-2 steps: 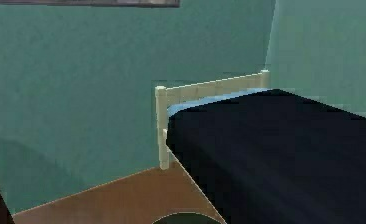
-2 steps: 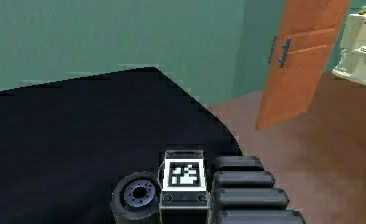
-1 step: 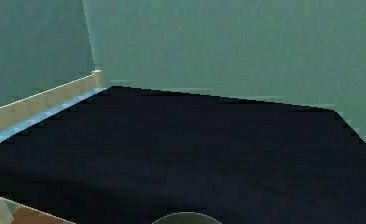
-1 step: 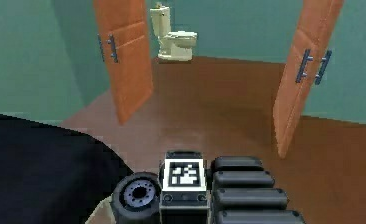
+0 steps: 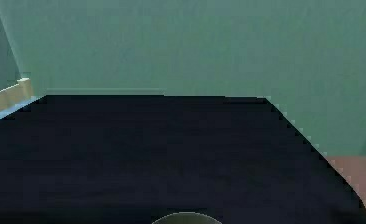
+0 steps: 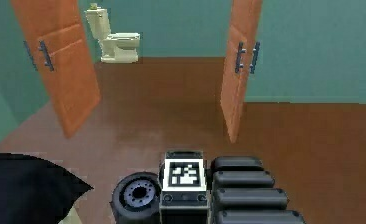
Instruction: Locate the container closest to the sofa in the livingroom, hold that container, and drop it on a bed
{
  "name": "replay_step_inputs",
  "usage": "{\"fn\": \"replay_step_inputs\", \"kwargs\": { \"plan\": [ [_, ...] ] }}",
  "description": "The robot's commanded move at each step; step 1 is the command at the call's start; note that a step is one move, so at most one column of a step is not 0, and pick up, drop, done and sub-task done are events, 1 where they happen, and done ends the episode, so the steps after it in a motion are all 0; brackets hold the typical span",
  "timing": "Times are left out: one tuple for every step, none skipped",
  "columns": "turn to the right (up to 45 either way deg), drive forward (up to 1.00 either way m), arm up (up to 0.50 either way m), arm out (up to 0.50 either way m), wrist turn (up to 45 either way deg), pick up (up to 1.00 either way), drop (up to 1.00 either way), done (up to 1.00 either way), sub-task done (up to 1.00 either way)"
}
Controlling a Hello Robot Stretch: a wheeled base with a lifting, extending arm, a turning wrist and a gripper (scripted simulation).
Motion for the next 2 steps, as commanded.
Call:
{"fn": "replay_step_inputs", "kwargs": {
  "plan": [
    [0.0,0.25,0.0,0.0,0.0,0.0,0.0,0.0,0.0],
    [-45.0,0.0,0.0,0.0,0.0,0.0,0.0,0.0,0.0]
  ]
}}
